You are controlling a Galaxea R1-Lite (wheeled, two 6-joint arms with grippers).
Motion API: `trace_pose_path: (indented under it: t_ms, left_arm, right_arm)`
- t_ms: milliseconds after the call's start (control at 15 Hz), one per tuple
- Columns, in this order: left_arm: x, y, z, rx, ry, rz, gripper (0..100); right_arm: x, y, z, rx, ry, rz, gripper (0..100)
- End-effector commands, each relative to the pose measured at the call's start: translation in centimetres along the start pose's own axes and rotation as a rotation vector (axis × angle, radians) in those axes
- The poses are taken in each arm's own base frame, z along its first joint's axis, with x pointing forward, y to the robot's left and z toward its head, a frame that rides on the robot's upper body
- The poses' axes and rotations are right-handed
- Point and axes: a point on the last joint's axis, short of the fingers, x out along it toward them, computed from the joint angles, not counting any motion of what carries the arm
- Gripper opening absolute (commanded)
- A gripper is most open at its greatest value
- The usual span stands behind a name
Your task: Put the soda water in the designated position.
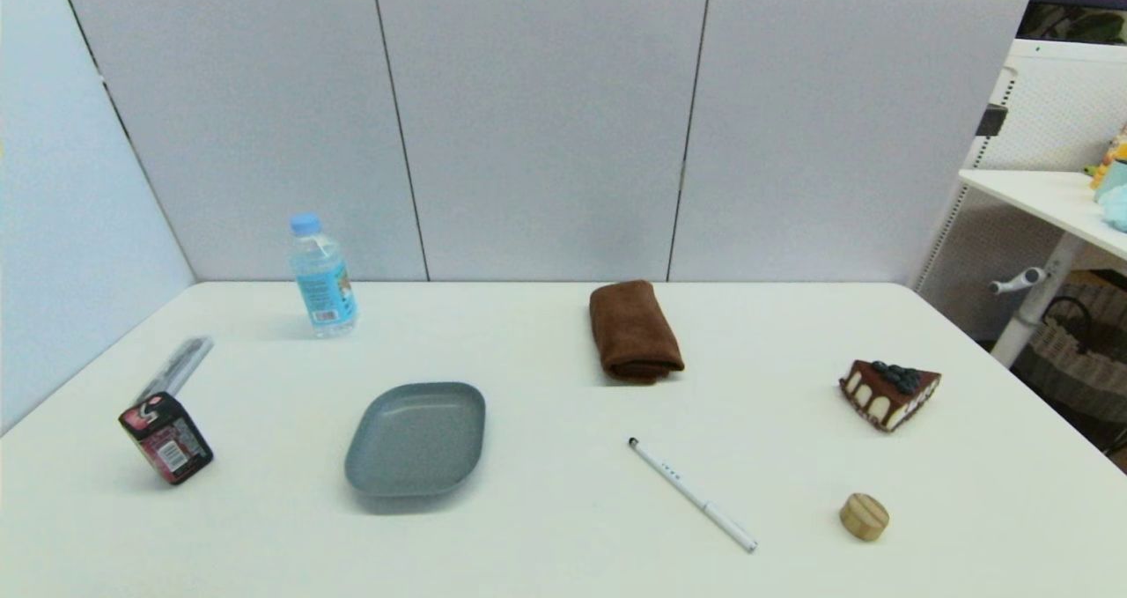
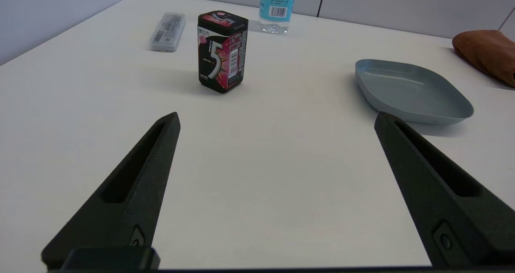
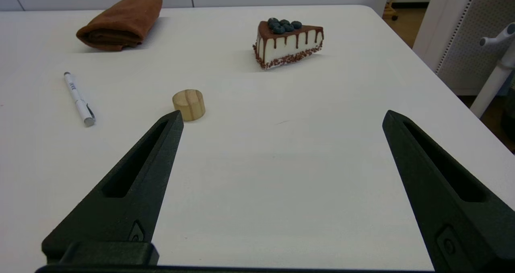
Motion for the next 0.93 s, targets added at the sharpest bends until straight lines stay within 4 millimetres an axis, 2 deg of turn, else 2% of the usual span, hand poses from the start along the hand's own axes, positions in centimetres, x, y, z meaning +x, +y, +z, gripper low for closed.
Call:
trace_pose_path:
  t_ms: [67,933]
  left_arm:
    - [0.00,0.01,-0.04,-0.001,-0.001,0.001,100]
    - [0.00,0.01,-0.04,-0.002,-0.001,0.003,100]
  right_arm:
    - [0.02,0.00,-0.04,-0.001,0.003,0.000,100]
    - [0.02,0.00,-0.04,0.001,0.003,0.000,100]
